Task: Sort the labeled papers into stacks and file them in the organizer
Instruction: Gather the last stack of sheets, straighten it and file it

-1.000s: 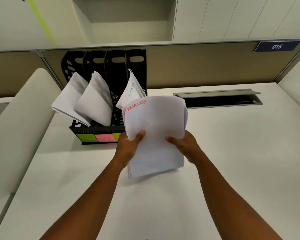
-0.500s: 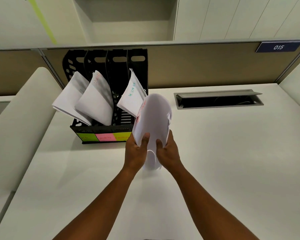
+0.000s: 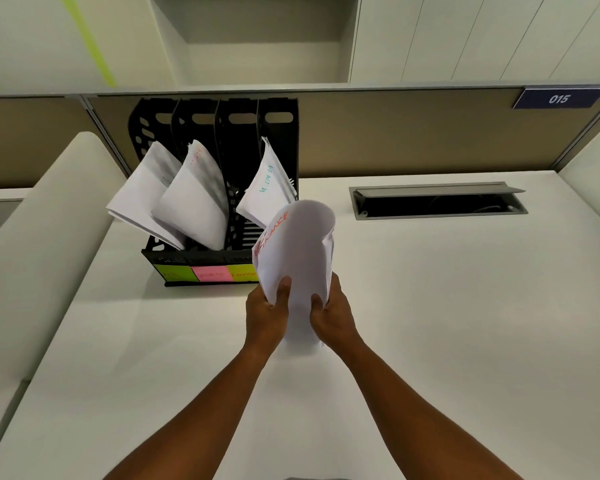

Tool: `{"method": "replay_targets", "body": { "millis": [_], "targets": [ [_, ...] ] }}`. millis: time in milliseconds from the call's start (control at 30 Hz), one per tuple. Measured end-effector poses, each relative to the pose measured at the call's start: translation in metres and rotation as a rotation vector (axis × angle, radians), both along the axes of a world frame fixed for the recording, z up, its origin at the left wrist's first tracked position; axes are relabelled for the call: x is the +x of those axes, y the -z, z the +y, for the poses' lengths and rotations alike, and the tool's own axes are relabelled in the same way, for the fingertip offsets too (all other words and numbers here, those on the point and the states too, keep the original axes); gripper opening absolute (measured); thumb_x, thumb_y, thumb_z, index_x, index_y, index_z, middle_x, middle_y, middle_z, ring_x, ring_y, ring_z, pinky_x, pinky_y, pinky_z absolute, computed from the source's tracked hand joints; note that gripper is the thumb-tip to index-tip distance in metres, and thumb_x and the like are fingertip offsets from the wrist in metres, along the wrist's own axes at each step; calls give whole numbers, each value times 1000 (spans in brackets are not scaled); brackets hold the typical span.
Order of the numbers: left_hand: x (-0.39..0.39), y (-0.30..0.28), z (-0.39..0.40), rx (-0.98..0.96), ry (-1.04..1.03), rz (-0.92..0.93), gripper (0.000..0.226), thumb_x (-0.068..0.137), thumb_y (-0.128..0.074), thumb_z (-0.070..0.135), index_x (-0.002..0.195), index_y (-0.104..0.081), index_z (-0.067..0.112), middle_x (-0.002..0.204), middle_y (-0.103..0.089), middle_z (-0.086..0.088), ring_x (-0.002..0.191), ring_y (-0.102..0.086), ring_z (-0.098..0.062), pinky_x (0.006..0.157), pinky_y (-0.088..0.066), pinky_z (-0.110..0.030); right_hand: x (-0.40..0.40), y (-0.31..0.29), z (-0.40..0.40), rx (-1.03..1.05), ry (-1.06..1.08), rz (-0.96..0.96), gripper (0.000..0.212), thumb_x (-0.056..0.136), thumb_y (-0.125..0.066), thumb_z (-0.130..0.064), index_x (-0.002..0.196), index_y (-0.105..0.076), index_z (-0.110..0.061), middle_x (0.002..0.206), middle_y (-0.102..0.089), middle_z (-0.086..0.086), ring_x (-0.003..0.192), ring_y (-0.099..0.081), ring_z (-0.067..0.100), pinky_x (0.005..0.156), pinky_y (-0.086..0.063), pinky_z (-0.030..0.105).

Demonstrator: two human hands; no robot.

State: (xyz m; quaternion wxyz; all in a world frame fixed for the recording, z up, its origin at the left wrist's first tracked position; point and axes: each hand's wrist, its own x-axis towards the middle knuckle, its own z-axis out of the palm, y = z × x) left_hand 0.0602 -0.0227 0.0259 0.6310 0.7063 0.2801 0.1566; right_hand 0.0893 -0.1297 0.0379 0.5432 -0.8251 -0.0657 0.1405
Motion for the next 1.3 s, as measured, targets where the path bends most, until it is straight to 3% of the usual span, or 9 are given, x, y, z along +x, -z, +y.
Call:
{"method": "replay_targets", "body": {
  "millis": [133,267,367,433,600,833,1167,1300],
  "targets": [
    [-4,0,4,-11,-12,-39,16,92,-60,36,108,-57,32,98,-68,5,89,-67,-18,63,-55,-14,-3,3,-4,44,95,-23,59,83,-52,-39,136,-41,-16,132,-56,10,118,-57,29,100,-48,45],
    [-5,-13,5,-57,-64,-138,14,88,-66,31,101,-62,35,94,-71,10,80,-72,-11,61,-57,-17,5,4,-2,85,170,-39,45,93,-57,-30,135,-43,-22,131,-58,6,113,-59,26,97,-51,46],
    [-4,-21,12,-113,-107,-192,18,86,-70,27,103,-65,28,96,-73,8,82,-72,-7,61,-57,-18,10,-2,-6,167,222,-98,27,94,-57,-27,119,-49,-30,106,-64,-6,88,-62,8,74,-56,16],
    [-3,-23,18,-108,-109,-201,19,84,-71,27,102,-65,27,96,-73,8,82,-73,-9,62,-57,-19,14,-9,-9,201,250,-140,17,94,-58,-23,108,-51,-31,90,-62,-15,77,-61,0,61,-50,6],
    [0,-28,27,-90,-99,-213,14,82,-73,30,95,-66,30,92,-73,9,83,-73,-14,66,-60,-24,19,-19,-8,254,282,-178,13,92,-62,-25,103,-56,-27,83,-63,-13,73,-63,4,57,-48,7],
    [-4,-27,26,-135,-84,-229,30,80,-76,22,105,-60,31,98,-69,11,83,-70,-1,62,-54,-13,16,-9,-10,266,290,-117,36,89,-65,-28,122,-60,-13,97,-65,-2,79,-60,0,57,-47,2],
    [-3,-29,25,-106,-158,-290,34,75,-79,22,98,-59,37,97,-67,13,89,-67,-9,63,-56,-14,15,-15,-7,296,301,-148,30,91,-62,-27,119,-59,-18,91,-63,-10,77,-61,1,56,-48,3],
    [-7,-23,30,-97,-145,-283,37,66,-79,35,98,-60,36,97,-68,12,90,-68,-9,66,-57,-16,14,-13,-7,295,275,-150,25,90,-63,-28,114,-59,-22,90,-63,-9,77,-62,2,56,-47,4]
  ]
}}
